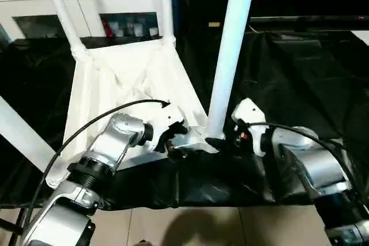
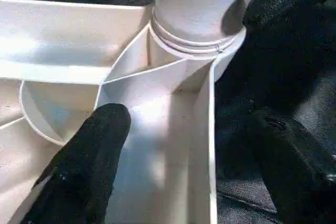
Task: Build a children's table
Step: Rotate leg to tighten
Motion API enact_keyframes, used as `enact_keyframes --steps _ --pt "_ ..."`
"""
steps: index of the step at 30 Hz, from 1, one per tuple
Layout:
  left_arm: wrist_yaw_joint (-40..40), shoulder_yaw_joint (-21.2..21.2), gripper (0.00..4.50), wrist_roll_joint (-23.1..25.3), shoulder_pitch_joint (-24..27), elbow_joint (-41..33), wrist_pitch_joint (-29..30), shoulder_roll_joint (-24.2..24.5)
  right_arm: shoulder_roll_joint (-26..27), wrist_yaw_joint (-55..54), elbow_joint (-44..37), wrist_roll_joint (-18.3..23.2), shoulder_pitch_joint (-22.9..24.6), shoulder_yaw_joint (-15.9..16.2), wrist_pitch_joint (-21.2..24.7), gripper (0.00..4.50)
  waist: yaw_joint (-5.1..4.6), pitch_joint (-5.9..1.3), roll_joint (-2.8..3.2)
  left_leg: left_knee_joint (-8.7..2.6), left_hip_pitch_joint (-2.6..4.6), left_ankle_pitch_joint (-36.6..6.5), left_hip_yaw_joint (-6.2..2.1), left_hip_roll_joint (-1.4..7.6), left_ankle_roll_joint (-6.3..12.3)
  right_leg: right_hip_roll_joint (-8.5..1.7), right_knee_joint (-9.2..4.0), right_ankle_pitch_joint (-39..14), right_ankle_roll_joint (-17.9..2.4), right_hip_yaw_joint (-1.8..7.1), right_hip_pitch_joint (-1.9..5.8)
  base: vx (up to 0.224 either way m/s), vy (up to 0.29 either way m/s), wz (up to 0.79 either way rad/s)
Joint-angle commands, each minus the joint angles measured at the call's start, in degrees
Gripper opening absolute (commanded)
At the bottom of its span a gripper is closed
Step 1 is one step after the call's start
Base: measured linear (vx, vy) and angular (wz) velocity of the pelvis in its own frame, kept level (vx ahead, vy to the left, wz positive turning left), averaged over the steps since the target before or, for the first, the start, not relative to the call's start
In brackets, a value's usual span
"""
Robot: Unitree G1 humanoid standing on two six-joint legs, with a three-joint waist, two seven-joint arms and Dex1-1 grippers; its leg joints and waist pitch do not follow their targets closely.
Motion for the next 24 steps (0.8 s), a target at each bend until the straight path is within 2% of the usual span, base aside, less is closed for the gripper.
enact_keyframes --steps 1,5,8,9,11,13,16,18,20,21,24 --pt "1.97 1.72 3.66 0.30 -0.06 1.45 0.57 0.86 0.57 -0.74 1.41 -0.20 -1.14 0.01 -1.46 3.58 0.25 -3.99 -0.96 -3.43 -0.07 -6.48 -0.40 1.24 3.63 -3.75 -5.01 -13.30 -9.15 2.88 3.59 0.000 0.000 0.00" --pt "0.21 2.27 3.24 -0.87 0.24 1.99 0.95 1.55 0.82 -1.23 2.97 -1.45 -1.67 0.98 -3.53 3.58 0.14 -3.89 -1.00 -3.45 -0.08 -6.91 -0.37 1.18 3.56 -3.75 -5.13 -14.00 -9.15 2.86 3.57 0.000 0.000 0.00" --pt "-0.36 2.22 3.11 -1.37 0.38 1.87 1.55 1.84 0.86 -1.29 3.47 -1.69 -1.70 1.34 -4.84 3.58 0.09 -3.89 -0.93 -3.48 -0.03 -7.06 -0.38 1.19 3.57 -3.73 -5.17 -14.35 -9.08 2.86 3.52 0.000 0.000 0.00" --pt "-1.11 2.01 3.11 -1.57 0.64 1.54 2.00 2.31 0.89 -1.38 3.83 -2.05 -1.64 1.72 -5.77 3.58 0.12 -3.93 -0.85 -3.50 0.02 -6.99 -0.40 1.27 3.54 -3.77 -5.13 -14.17 -9.12 2.89 3.45 0.000 0.000 0.00" --pt "-1.95 1.99 2.78 -1.99 1.05 1.14 2.55 2.88 1.04 -1.14 4.34 -2.28 -1.50 2.22 -6.54 3.58 0.11 -3.93 -0.74 -3.52 0.00 -6.89 -0.42 1.32 3.60 -3.78 -4.96 -13.20 -9.52 2.91 3.47 0.000 0.000 0.00" --pt "-2.67 1.68 2.73 -1.75 1.66 0.75 1.42 3.70 1.67 -1.56 5.28 -2.69 -1.54 2.55 -7.67 3.58 0.02 -3.94 -0.72 -3.56 -0.01 -7.02 -0.45 1.37 3.64 -3.75 -4.90 -12.51 -9.83 2.89 3.48 0.000 0.000 0.00" --pt "-3.47 1.11 2.36 -1.68 2.19 0.15 0.87 4.38 2.41 -2.04 6.37 -3.06 -1.79 2.63 -8.61 3.58 0.03 -3.90 -0.60 -3.61 0.14 -7.68 -0.43 1.40 3.53 -3.80 -4.98 -12.48 -10.33 2.95 3.38 0.000 0.000 0.00" --pt "-3.53 1.04 2.30 -1.81 2.34 0.08 0.79 4.45 2.80 -2.27 6.97 -3.04 -1.93 2.56 -9.06 3.58 0.11 -3.87 -0.58 -3.69 0.24 -8.13 -0.43 1.50 3.28 -3.80 -4.94 -12.58 -10.32 2.99 3.33 0.000 0.000 0.00" --pt "-2.99 0.99 2.16 -1.47 2.28 0.93 0.03 4.40 3.60 -4.19 8.47 -3.50 -2.25 2.19 -11.09 3.58 0.09 -3.86 -0.64 -3.76 0.07 -7.89 -0.48 1.49 3.12 -3.85 -4.83 -12.07 -10.38 2.99 3.44 0.000 0.000 0.00" --pt "-2.91 0.96 1.94 -1.41 2.16 1.45 -0.29 4.37 3.92 -5.08 9.50 -3.75 -2.44 2.03 -12.69 3.58 0.05 -3.87 -0.57 -3.77 0.17 -8.23 -0.46 1.48 2.90 -3.93 -4.94 -12.53 -10.42 2.97 3.37 0.000 0.000 0.00" --pt "-3.09 1.11 1.82 -1.69 2.04 1.90 -0.43 4.29 4.25 -5.33 10.84 -3.77 -2.70 1.86 -14.32 3.58 -0.15 -3.79 -0.69 -3.76 0.08 -8.48 -0.43 1.36 2.78 -3.90 -5.02 -13.29 -10.07 2.98 3.47 0.000 0.000 0.00"
